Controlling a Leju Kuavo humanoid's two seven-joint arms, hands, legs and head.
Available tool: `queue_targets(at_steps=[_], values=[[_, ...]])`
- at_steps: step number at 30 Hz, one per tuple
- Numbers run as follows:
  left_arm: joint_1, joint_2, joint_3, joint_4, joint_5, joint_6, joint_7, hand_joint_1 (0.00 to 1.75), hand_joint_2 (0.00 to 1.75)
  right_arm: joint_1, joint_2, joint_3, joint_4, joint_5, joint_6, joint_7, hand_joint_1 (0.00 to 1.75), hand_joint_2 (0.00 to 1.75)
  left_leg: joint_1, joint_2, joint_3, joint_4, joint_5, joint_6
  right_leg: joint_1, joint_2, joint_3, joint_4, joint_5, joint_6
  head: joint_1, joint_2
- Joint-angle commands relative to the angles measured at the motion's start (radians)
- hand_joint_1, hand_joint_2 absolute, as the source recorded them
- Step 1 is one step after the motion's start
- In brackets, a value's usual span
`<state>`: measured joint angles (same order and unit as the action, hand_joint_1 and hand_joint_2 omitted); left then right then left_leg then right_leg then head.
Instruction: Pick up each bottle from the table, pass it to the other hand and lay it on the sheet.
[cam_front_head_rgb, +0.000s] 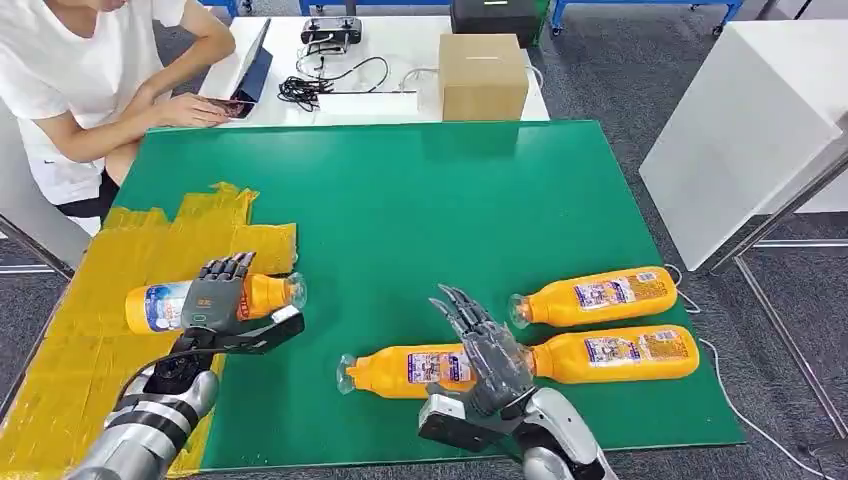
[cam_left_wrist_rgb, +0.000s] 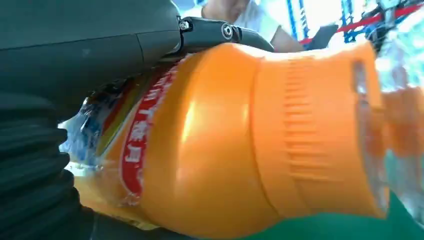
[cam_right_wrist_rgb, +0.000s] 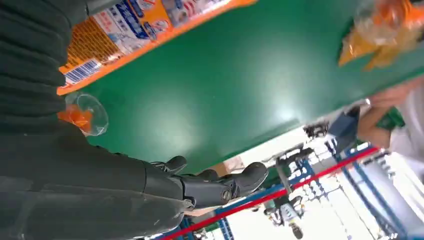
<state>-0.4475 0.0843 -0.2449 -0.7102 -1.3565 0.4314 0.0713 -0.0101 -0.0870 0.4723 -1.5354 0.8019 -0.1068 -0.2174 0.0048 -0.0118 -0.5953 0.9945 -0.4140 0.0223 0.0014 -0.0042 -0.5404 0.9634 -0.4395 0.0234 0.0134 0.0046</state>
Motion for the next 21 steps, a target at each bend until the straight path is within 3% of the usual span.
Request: queue_targets(at_steps=[1, 4, 6, 9, 13, 16, 21], values=[[-0.027, -0.055, 0.049, 0.247, 0.008, 0.002, -0.003, 0.0, 1.75, -0.109, -0.099, 0.143, 0.171, 0.046, 0.039, 0.032, 0.0, 1.75, 0.0, 0.004, 0.006, -0.003, 0.001, -0.001, 0.0, 0.004, 0.005, -0.003, 0.002, 0.0, 0.0, 0.0], [-0.017, -0.067, 0.06, 0.222, 0.025, 0.056, -0.024, 0.0, 1.75, -0.118, -0.113, 0.163, 0.204, 0.067, 0.043, 0.043, 0.0, 1.75, 0.0, 0.003, 0.009, -0.004, 0.002, -0.001, 0.0, 0.003, 0.006, -0.003, 0.003, 0.0, 0.0, 0.0], [0.017, -0.108, 0.133, 0.137, 0.193, 0.153, -0.197, 0.0, 1.75, -0.123, -0.135, 0.196, 0.224, 0.079, 0.05, 0.051, 0.0, 1.75, -0.001, 0.001, 0.011, -0.003, 0.0, -0.001, 0.0, 0.002, 0.005, -0.002, 0.001, 0.0, 0.0, 0.0], [0.078, -0.156, 0.11, -0.056, 0.323, 0.222, -0.315, 0.0, 1.75, -0.125, -0.162, 0.236, 0.274, 0.117, 0.044, 0.086, 0.0, 1.75, -0.001, 0.0, 0.011, -0.003, 0.002, -0.001, 0.0, 0.001, 0.01, -0.003, 0.001, 0.001, 0.0, 0.0], [0.213, -0.183, 0.013, -0.455, 0.588, 0.134, -0.421, 0.0, 1.75, -0.104, -0.134, 0.22, 0.328, 0.165, 0.009, 0.169, 0.0, 1.75, 0.0, -0.003, 0.006, 0.0, 0.001, -0.001, 0.0, -0.002, 0.007, -0.001, 0.0, 0.001, 0.0, 0.0], [0.287, -0.171, -0.038, -0.679, 0.789, 0.029, -0.478, 0.0, 1.75, -0.113, -0.081, 0.192, 0.381, 0.206, 0.005, 0.236, 0.0, 1.75, 0.0, 0.001, 0.002, 0.001, 0.0, 0.0, 0.0, 0.002, 0.002, -0.001, 0.0, 0.001, 0.0, 0.0], [0.311, -0.16, -0.048, -0.738, 0.818, 0.006, -0.474, 0.0, 1.75, -0.128, -0.054, 0.18, 0.409, 0.213, 0.009, 0.249, 0.0, 1.75, 0.0, 0.004, 0.003, 0.001, -0.003, 0.0, 0.0, 0.002, 0.002, -0.001, 0.0, 0.001, 0.0, 0.0]])
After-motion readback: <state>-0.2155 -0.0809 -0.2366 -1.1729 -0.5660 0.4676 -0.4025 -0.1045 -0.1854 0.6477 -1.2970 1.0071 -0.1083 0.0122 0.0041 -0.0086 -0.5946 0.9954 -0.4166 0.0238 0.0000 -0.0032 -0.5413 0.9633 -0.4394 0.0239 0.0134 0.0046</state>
